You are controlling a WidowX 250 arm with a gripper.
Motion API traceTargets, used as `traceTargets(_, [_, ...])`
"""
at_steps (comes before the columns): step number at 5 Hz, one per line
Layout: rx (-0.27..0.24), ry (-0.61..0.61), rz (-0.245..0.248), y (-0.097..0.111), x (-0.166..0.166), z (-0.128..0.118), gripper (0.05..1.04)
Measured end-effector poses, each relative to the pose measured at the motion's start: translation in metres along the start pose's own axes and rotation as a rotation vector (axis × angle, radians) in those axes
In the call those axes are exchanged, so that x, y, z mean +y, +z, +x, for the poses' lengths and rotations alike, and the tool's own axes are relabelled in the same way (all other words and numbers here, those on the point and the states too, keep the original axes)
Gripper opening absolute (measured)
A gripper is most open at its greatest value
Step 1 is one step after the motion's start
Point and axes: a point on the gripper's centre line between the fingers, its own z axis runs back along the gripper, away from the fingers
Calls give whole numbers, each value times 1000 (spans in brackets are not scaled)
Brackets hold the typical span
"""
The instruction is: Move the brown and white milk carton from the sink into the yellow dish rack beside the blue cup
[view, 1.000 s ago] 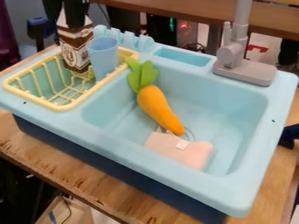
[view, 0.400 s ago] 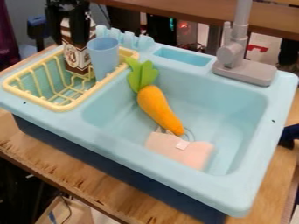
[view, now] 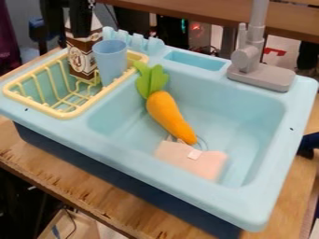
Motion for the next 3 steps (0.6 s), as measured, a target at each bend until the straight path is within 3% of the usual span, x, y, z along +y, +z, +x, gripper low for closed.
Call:
traceTargets(2, [81,9,81,35,-44,-51,1008])
traceTargets(3, [95,-62,123,31,-79,-80,1008])
